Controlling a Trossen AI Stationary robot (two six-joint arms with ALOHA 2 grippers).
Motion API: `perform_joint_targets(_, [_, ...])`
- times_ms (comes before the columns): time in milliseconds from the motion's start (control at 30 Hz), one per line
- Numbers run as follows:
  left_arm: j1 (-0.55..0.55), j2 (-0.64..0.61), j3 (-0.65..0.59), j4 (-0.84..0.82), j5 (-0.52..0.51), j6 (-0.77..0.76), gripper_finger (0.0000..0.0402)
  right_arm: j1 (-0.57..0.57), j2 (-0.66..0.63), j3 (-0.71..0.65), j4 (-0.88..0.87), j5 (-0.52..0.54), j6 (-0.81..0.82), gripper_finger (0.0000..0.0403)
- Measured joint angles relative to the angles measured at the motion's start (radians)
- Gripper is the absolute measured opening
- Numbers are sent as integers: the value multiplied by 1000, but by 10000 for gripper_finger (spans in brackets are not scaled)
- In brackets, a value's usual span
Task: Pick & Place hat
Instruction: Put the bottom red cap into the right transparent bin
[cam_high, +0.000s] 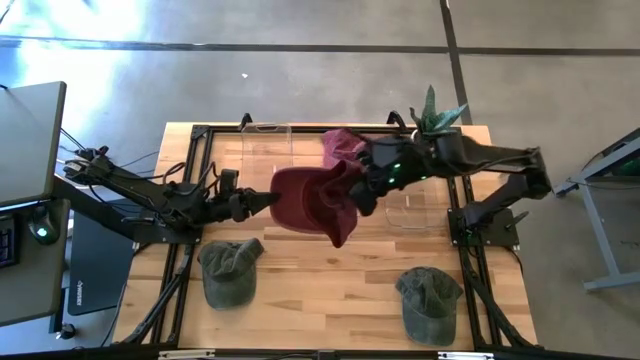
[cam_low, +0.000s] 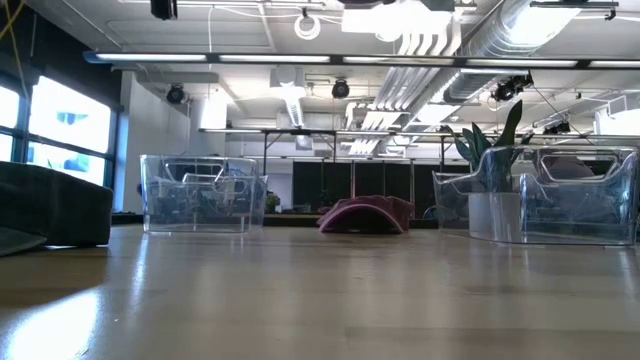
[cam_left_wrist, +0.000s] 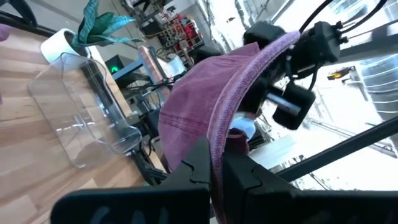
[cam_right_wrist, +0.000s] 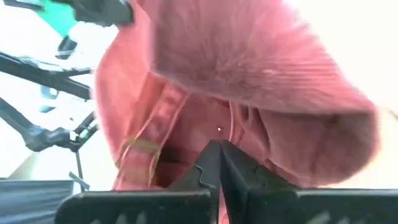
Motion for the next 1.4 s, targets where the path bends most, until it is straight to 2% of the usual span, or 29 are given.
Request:
perform_joint_targets(100, [0, 0, 0, -4, -2, 0, 0, -1, -45, 0, -29, 0, 5, 0])
perform_joint_targets(267, [0, 0, 0, -6, -3, 8, 0, 37, -68, 1, -174, -37, -3, 0])
perform_joint_targets(433, [0, 0, 0, -6, -3, 8, 0, 74, -1, 1, -24, -94, -63, 0])
perform_joint_targets(500, [0, 0, 0, -6, -3, 2, 0, 73, 49, 1, 25, -48, -88, 0])
perform_joint_targets(633, [0, 9, 0, 1, 5, 0, 0, 64, 140, -1, 91, 200, -142, 0])
perform_joint_targets(700, [0, 9, 0, 12, 7, -4, 0, 66, 151, -2, 144, 260, -186, 0])
perform_joint_targets(867, [-1, 8, 0, 42, 18, -2, 0, 103, 83, -1, 186, 166, -302, 0])
perform_joint_targets(1000, [0, 8, 1, 46, 17, -2, 0, 137, -14, 0, 110, 85, -466, 0])
perform_joint_targets(1167, [0, 8, 0, 46, 29, -26, 0, 166, -100, 1, 0, -69, -708, 6])
perform_joint_targets(1267, [0, 8, 1, 47, 51, -34, 0, 176, -112, 2, -92, -80, -860, 29])
perform_joint_targets(1400, [0, 8, 0, 46, 55, -85, 0, 195, -89, 1, -186, -71, -1131, 94])
